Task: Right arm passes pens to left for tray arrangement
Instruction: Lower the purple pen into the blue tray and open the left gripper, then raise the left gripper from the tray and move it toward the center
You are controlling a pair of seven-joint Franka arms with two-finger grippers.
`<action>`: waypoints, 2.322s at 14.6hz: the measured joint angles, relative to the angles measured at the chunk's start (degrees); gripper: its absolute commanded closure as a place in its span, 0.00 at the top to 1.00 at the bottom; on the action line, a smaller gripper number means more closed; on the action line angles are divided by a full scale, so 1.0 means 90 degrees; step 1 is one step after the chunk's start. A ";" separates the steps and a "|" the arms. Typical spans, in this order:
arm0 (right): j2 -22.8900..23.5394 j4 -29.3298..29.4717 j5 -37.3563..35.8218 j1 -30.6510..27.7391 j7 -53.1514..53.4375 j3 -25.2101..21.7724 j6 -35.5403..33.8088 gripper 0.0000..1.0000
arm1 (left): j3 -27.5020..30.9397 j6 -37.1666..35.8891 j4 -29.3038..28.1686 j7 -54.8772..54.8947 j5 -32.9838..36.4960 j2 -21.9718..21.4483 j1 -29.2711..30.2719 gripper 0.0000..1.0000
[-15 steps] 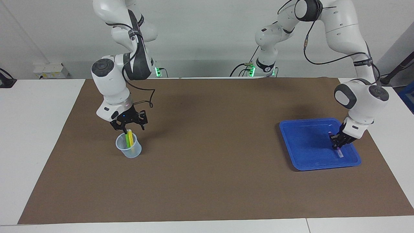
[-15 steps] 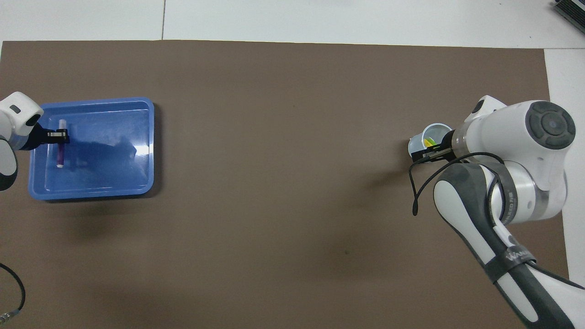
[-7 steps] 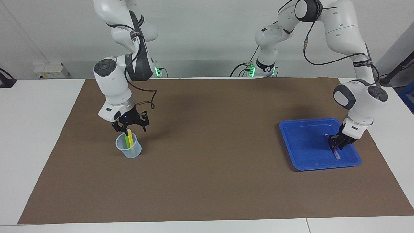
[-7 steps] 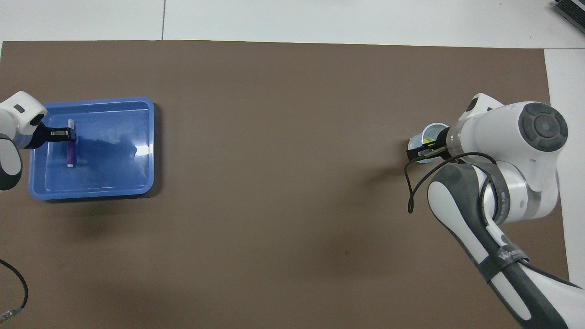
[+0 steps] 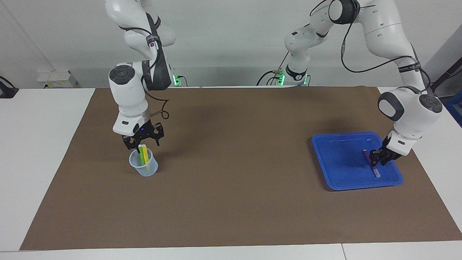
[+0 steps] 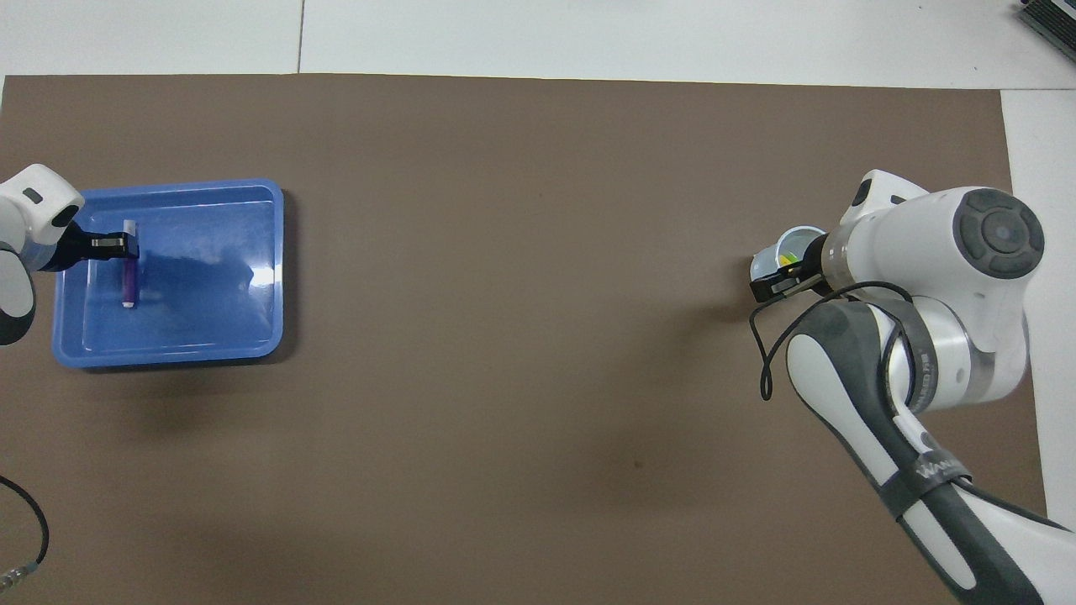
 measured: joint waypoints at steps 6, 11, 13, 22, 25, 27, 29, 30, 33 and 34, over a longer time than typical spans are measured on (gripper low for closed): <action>-0.0017 0.0031 -0.1203 0.0155 -0.0826 0.0031 -0.0001 0.79 | -0.0122 -0.0959 0.0171 -0.0934 -0.0375 -0.0490 -0.0180 0.46; -0.0099 -0.0203 -0.1472 0.0366 -0.1055 0.0039 0.0039 0.82 | -0.0154 -0.1786 0.0170 -0.2643 -0.0655 -0.0902 -0.0705 0.50; -0.0156 -0.0355 -0.1476 0.0331 -0.1258 0.0034 0.0147 0.82 | -0.0163 -0.1975 0.0167 -0.3392 -0.0804 -0.0974 -0.0960 0.51; -0.0256 -0.0394 -0.0462 -0.0087 -0.3321 -0.0010 0.0426 0.82 | -0.0183 -0.2397 0.0155 -0.6580 -0.1661 -0.1282 -0.1834 0.52; -0.0258 -0.0395 -0.0443 -0.0059 -0.3377 0.0024 0.0426 0.82 | -0.0195 -0.2410 0.0149 -0.7839 -0.1855 -0.1349 -0.2329 0.52; -0.0258 -0.0395 -0.0443 -0.0031 -0.3432 0.0026 0.0426 0.80 | -0.0195 -0.2415 0.0084 -0.8613 -0.2117 -0.1368 -0.2605 0.53; -0.0258 -0.0395 -0.0443 -0.0028 -0.3468 0.0026 0.0426 0.74 | -0.0198 -0.2391 -0.0030 -0.9187 -0.2298 -0.1405 -0.2832 0.56; -0.0258 -0.0396 -0.0443 -0.0028 -0.3484 0.0027 0.0426 0.70 | -0.0195 -0.2345 -0.0074 -0.9461 -0.2356 -0.1425 -0.2945 0.58; -0.0254 -0.0410 -0.0443 -0.0014 -0.3516 0.0032 0.0470 0.61 | -0.0195 -0.2016 -0.0131 -1.0321 -0.2431 -0.1450 -0.3375 0.62; -0.0249 -0.0421 -0.0443 0.0011 -0.3516 0.0036 0.0498 0.56 | -0.0197 -0.1871 -0.0135 -1.0617 -0.2435 -0.1450 -0.3554 0.63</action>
